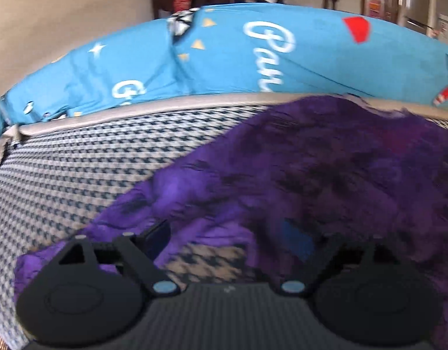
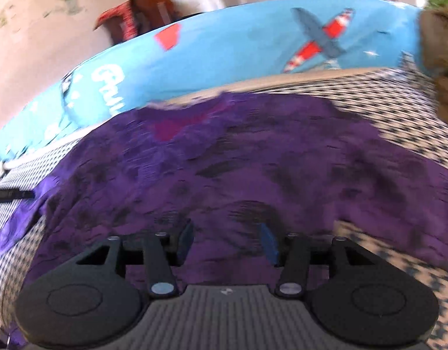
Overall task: Fold clothes
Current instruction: 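Release the blouse edge with the left gripper and raise it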
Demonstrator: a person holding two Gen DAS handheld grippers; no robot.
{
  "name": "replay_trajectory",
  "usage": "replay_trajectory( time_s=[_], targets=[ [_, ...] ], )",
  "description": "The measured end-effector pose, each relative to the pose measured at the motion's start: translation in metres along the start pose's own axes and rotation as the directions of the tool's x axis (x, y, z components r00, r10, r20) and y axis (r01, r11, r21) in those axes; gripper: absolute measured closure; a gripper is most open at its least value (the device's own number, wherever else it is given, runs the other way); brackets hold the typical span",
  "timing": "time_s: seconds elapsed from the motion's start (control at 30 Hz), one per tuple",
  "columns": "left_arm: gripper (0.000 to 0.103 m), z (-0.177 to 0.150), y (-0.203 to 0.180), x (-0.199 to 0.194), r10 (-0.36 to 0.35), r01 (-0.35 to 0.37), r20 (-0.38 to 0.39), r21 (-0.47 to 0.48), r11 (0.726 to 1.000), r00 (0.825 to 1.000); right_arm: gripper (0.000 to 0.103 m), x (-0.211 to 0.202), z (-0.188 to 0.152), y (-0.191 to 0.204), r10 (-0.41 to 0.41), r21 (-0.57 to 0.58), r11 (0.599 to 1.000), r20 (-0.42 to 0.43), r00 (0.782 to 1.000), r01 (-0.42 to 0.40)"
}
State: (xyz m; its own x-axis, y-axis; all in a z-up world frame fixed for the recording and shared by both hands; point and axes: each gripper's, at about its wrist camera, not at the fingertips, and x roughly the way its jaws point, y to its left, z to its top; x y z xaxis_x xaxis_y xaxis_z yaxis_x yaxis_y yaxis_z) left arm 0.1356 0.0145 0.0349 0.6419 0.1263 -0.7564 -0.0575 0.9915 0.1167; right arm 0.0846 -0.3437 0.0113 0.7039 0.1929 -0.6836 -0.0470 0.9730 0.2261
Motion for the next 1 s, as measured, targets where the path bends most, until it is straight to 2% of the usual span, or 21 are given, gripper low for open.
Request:
replay_trajectory(
  time_s=[0.23,0.43,0.63,0.83,1.0],
  targets=[
    [0.010,-0.005,-0.040,0.003,-0.059,0.060,-0.005,0.051,0.997,0.998,0.051,-0.023,0.014,-0.040,-0.077,0.095,0.993,0.108,0.991,0.067],
    [0.009,-0.011,-0.064,0.007,-0.083,0.085,-0.020,0.104,0.991,0.996,0.050,-0.027,0.037,-0.079,-0.195,0.144,0.975,0.161,0.968,0.172],
    [0.007,-0.014,-0.074,0.010,-0.079,0.081,-0.019,0.135,0.988,0.997,0.050,-0.014,0.050,-0.125,-0.306,0.175,0.944,0.141,0.942,0.281],
    [0.007,-0.012,-0.076,0.015,-0.086,0.090,-0.035,0.124,0.988,0.996,0.048,0.006,0.046,-0.142,-0.294,0.132,0.950,0.063,0.954,0.284],
    [0.007,-0.014,-0.080,0.020,-0.084,0.091,-0.053,0.130,0.987,0.995,0.042,0.014,0.042,-0.139,-0.295,0.048,0.955,0.081,0.952,0.292]
  ],
)
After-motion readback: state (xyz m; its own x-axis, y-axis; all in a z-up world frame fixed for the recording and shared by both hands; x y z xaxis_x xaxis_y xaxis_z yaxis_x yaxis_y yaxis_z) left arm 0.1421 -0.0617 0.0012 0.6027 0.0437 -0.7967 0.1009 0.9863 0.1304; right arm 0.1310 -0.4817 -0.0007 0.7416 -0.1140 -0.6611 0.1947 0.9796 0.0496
